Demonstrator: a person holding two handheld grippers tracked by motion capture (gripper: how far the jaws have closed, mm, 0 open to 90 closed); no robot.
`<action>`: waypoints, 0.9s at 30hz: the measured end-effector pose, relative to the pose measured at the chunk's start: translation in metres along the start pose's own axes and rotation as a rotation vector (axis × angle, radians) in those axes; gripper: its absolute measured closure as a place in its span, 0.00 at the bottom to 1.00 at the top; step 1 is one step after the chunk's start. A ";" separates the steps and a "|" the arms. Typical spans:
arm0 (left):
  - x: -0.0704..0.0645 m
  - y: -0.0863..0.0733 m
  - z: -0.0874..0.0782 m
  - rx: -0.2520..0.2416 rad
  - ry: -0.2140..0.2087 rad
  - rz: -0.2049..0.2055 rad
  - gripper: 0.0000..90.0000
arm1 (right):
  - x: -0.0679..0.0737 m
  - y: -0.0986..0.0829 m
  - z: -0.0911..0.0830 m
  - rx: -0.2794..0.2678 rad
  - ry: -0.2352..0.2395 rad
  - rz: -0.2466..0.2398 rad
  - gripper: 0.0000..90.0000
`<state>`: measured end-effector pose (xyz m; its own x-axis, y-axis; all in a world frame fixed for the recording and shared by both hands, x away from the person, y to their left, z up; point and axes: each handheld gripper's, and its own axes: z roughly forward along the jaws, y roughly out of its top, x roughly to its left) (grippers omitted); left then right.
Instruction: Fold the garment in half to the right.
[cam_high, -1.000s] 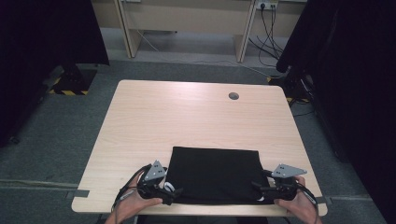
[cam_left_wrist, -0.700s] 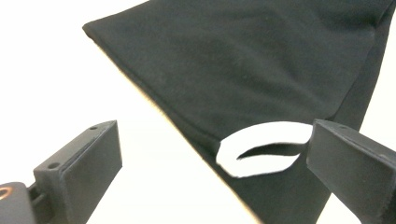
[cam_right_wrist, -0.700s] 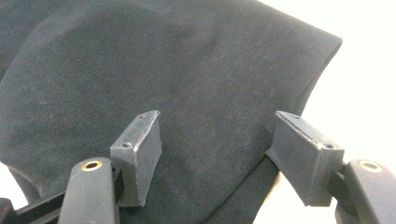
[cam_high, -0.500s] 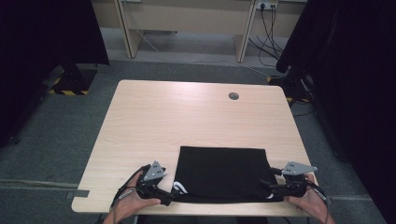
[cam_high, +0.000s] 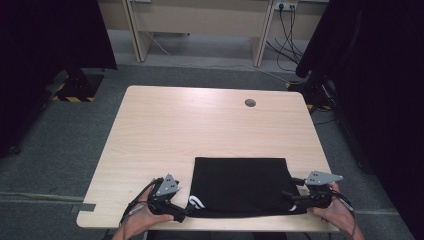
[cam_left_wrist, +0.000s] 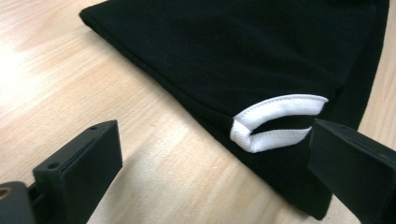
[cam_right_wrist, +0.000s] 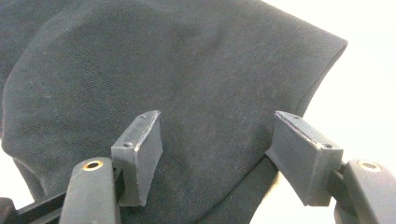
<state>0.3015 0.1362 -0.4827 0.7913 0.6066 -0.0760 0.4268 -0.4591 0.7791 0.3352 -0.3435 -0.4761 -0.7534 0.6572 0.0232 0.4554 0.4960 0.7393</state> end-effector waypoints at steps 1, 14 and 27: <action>-0.001 0.000 0.000 0.001 0.000 0.008 0.03 | 0.000 0.000 0.000 0.000 -0.001 0.000 0.38; -0.026 0.003 0.007 0.016 0.017 0.085 0.03 | 0.002 0.001 0.001 0.002 -0.011 0.002 0.38; -0.041 0.009 0.020 0.018 0.046 0.046 0.23 | 0.002 0.001 0.001 0.006 -0.013 0.002 0.38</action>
<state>0.2814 0.0941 -0.4850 0.7897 0.6134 -0.0113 0.3986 -0.4990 0.7695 0.3346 -0.3411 -0.4759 -0.7462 0.6656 0.0155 0.4596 0.4981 0.7353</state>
